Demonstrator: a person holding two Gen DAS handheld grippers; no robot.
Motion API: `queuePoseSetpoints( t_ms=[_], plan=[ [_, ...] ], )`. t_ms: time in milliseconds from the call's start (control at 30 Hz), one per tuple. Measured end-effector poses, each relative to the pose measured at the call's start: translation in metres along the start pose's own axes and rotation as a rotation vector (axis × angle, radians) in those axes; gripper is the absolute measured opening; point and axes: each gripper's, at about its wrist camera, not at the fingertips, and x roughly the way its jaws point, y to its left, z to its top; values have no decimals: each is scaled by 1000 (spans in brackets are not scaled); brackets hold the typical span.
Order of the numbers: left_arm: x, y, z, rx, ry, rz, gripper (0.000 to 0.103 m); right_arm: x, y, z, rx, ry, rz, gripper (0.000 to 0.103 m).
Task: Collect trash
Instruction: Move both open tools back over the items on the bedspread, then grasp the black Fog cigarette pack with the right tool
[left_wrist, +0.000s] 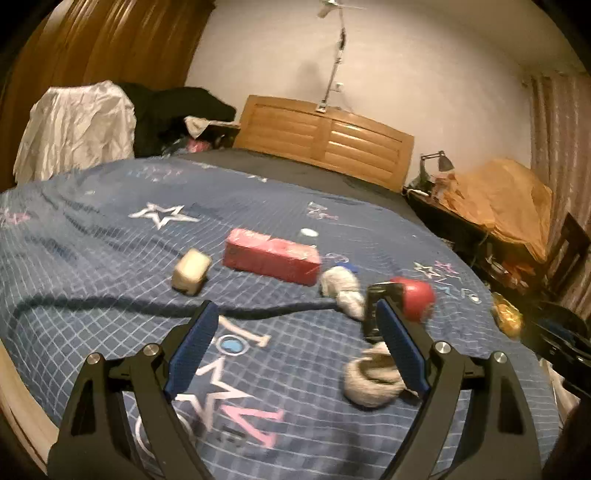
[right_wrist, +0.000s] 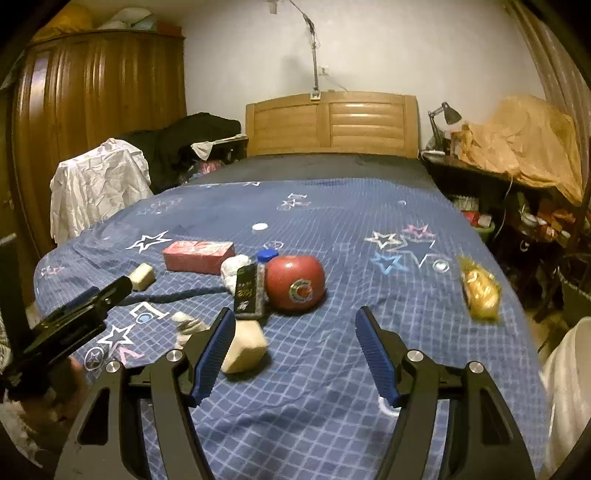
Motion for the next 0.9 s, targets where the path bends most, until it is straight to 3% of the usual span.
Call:
queuePoseSetpoints(
  t_ms=[200, 467, 767, 900],
  plan=[
    [28, 25, -12, -59, 83, -23, 83, 12, 1, -12, 14, 37, -19, 69],
    [44, 50, -16, -196, 159, -85, 83, 44, 3, 5, 30, 72, 25, 69],
    [42, 66, -22, -274, 130, -87, 83, 111, 16, 27, 52, 228, 143, 67],
    [42, 66, -22, -273, 127, -94, 83, 158, 17, 29, 83, 379, 137, 66]
  ],
)
